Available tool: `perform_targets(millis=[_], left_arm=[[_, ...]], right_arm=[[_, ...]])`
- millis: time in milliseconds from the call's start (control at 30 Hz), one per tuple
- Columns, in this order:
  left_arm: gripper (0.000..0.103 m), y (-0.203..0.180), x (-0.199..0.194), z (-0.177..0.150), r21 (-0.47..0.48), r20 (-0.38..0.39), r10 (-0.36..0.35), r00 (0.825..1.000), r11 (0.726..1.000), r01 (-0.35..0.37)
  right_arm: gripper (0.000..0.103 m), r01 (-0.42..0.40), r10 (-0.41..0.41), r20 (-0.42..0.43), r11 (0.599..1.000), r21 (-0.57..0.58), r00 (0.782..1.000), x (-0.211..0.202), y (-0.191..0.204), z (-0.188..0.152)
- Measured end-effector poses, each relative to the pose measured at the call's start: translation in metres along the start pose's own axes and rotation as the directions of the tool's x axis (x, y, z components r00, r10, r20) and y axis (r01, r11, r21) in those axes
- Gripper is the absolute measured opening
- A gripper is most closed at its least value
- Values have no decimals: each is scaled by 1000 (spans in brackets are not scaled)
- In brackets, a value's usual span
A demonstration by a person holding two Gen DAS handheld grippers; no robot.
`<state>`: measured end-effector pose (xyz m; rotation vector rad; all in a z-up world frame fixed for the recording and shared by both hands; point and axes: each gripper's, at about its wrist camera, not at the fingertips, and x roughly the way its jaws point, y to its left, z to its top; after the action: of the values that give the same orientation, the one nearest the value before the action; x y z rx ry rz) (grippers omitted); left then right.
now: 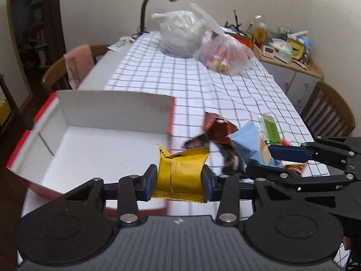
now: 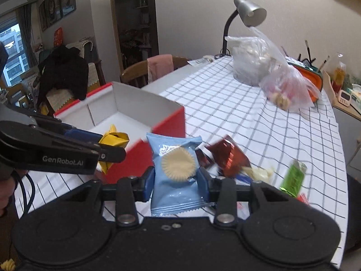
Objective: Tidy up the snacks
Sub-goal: 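Carry both snacks over the box and open both tools to drop them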
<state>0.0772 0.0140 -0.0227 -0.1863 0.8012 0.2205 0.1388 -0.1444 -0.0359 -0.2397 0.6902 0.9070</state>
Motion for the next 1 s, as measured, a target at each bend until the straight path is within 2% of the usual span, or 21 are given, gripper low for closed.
perform_targets(millis=[167, 400, 733, 833, 1000], left_arm=[[41, 40, -3, 7, 3, 19, 30, 999, 1000, -30], [41, 99, 5, 19, -1, 3, 66, 998, 998, -66], [41, 163, 49, 34, 32, -103, 123, 987, 992, -120], [41, 174, 70, 35, 41, -156, 127, 980, 992, -122], [41, 176, 94, 30, 86, -212, 139, 967, 989, -123]], right_arm=[[39, 6, -6, -7, 1000, -1, 1000, 22, 33, 21], [39, 8, -6, -53, 1000, 28, 999, 68, 67, 46], [39, 34, -39, -167, 999, -35, 985, 140, 109, 58], [39, 63, -72, -209, 997, -49, 975, 158, 115, 56], [39, 64, -76, -269, 997, -51, 960, 177, 117, 52]])
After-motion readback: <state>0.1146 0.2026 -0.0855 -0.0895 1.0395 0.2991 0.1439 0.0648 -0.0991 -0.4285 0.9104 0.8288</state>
